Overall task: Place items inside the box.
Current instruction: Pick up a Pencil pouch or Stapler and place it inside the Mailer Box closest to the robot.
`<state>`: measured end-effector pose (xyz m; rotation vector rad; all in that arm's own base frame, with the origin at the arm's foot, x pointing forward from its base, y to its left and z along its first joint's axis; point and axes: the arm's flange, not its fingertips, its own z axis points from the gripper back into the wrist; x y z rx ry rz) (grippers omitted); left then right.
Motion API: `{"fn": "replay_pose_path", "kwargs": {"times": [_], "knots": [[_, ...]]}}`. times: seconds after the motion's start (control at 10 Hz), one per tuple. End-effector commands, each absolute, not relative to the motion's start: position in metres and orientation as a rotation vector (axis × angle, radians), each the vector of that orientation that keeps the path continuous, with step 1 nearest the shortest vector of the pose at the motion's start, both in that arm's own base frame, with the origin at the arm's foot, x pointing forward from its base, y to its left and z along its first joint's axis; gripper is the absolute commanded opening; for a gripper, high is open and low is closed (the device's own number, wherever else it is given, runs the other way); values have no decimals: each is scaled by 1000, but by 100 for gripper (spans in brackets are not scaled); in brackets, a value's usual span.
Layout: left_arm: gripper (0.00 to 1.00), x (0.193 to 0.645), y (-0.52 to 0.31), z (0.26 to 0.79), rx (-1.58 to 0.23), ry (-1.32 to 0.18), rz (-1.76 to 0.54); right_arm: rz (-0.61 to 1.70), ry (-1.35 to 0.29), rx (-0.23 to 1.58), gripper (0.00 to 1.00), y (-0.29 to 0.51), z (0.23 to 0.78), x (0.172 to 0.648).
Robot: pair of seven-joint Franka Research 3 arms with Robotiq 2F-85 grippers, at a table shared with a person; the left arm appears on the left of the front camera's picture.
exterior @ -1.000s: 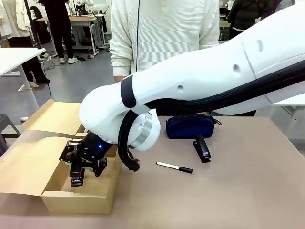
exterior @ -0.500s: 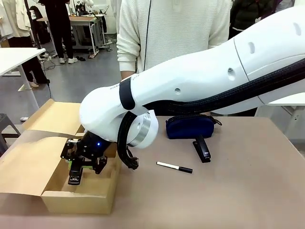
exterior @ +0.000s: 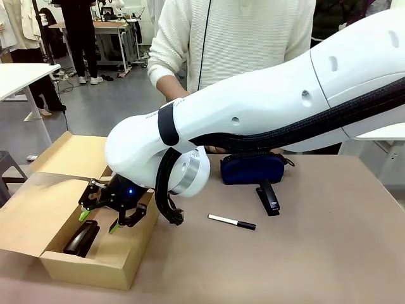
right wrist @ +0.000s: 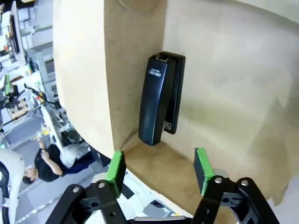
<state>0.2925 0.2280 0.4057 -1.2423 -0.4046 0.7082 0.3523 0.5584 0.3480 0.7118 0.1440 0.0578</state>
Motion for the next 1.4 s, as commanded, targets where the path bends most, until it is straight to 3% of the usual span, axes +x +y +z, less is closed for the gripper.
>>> {"fn": "replay_pose_path", "kwargs": {"times": [0.0,0.7,0.9,1.3], "knots": [[100,290,229,406,-1243,-409,684,52,143,702,100,564,354,352],[100,290,229,406,-1243,-409,684,79,192,726,100,546,366,348],[100,290,229,406,-1243,-409,684,195,356,761,100,520,388,335],[100,290,229,406,-1243,-409,684,188,315,744,100,505,393,328]]}}
